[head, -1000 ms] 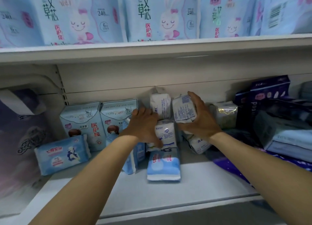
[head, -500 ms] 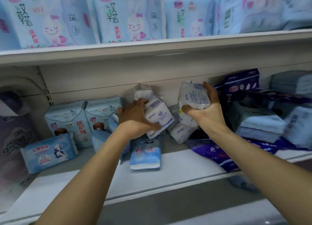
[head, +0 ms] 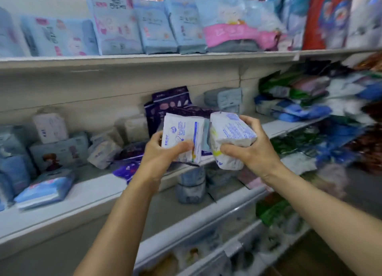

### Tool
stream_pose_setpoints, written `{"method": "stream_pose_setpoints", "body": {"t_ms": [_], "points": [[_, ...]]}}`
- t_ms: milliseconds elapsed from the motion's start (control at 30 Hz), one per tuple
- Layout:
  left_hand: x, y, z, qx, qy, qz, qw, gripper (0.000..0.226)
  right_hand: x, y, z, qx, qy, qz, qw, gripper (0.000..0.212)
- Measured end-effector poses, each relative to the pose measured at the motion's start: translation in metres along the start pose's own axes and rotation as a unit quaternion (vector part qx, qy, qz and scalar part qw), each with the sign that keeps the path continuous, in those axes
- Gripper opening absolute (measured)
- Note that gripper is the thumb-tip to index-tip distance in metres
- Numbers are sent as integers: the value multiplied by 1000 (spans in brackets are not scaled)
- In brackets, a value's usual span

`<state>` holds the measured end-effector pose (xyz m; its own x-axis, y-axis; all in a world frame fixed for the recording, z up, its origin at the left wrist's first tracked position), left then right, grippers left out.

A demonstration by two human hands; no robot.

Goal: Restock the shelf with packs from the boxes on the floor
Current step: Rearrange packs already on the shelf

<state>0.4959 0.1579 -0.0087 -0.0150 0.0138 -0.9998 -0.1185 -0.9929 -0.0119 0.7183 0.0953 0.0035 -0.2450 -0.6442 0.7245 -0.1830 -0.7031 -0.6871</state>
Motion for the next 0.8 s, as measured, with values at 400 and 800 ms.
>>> {"method": "stream_pose_setpoints", "body": {"t_ms": [400, 800], "points": [[66, 60, -307, 207, 12, 58, 977, 80, 3, 97, 300, -110, 132, -82, 982, 71], [141, 56, -519, 339, 23, 173, 925, 63, -58, 150, 475, -207, 146, -159, 954, 78]]}}
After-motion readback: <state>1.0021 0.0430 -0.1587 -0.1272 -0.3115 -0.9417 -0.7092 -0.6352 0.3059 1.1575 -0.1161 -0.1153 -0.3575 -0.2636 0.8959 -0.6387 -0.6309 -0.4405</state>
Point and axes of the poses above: each hand's wrist, its own y-axis away from the middle knuckle, its own z-axis out of the back of the hand, x = y × z, the point moved 7 cm from there along -y, towards the middle knuckle, and after that the axes turned 13 degrees about z, right-handed, at the moved point
